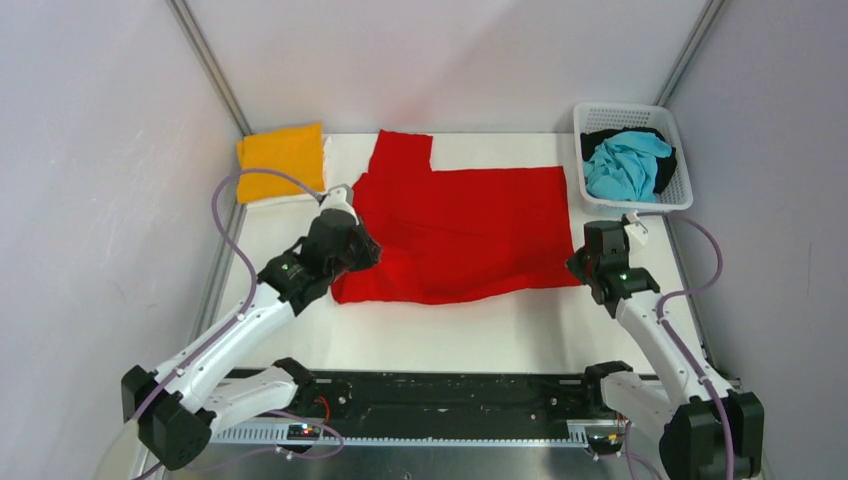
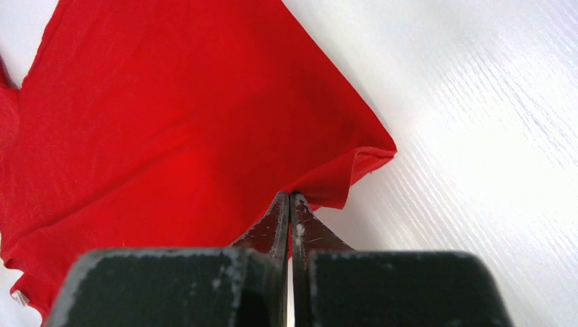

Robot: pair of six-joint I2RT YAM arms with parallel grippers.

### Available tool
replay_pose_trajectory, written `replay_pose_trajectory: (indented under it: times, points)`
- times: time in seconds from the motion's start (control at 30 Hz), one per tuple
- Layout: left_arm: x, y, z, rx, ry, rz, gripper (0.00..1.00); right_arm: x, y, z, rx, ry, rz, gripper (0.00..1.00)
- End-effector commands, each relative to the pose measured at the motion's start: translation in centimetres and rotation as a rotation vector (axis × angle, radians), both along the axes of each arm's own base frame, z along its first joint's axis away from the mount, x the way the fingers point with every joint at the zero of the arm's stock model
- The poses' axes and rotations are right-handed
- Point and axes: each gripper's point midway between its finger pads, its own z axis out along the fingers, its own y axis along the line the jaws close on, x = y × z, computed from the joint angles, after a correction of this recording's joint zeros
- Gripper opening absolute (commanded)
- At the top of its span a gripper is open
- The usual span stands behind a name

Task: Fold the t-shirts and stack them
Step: Fold the flattened tshirt in 1/3 of the way

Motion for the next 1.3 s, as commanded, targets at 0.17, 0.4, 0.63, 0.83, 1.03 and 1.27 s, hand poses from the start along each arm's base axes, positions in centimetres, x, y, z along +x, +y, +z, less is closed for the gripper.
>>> replay_pose_trajectory:
  times: [0.17, 0.4, 0.63, 0.83, 1.03, 1.27]
  points:
    - [5.1, 1.1, 5.2, 0.145, -0.199, -0.042, 0.0, 4.3, 0.0, 3.0, -0.015, -0.068, 0.027, 0.0]
    - [8.5, 1.5, 5.3, 0.193, -0.208, -0.054, 0.0, 6.0, -0.4, 2.8, -0.025, -0.039, 0.022, 0.0]
    - [11.7, 1.9, 4.4, 0.211, -0.177, -0.064, 0.0, 8.5, -0.7, 2.6, -0.026, -0.015, 0.022, 0.0]
    - [14.7, 1.8, 2.6, 0.233, -0.136, -0.096, 0.0, 10.6, -0.8, 1.1, -0.027, 0.024, 0.029, 0.0]
    - [19.0, 3.1, 1.1, 0.234, -0.088, -0.048, 0.0, 12.5, -1.0, -0.6, -0.031, 0.054, 0.025, 0.0]
    - [25.9, 6.6, -3.0, 0.26, 0.017, 0.134, 0.98, 14.8, -1.9, -1.9, -0.032, 0.088, -0.028, 0.58]
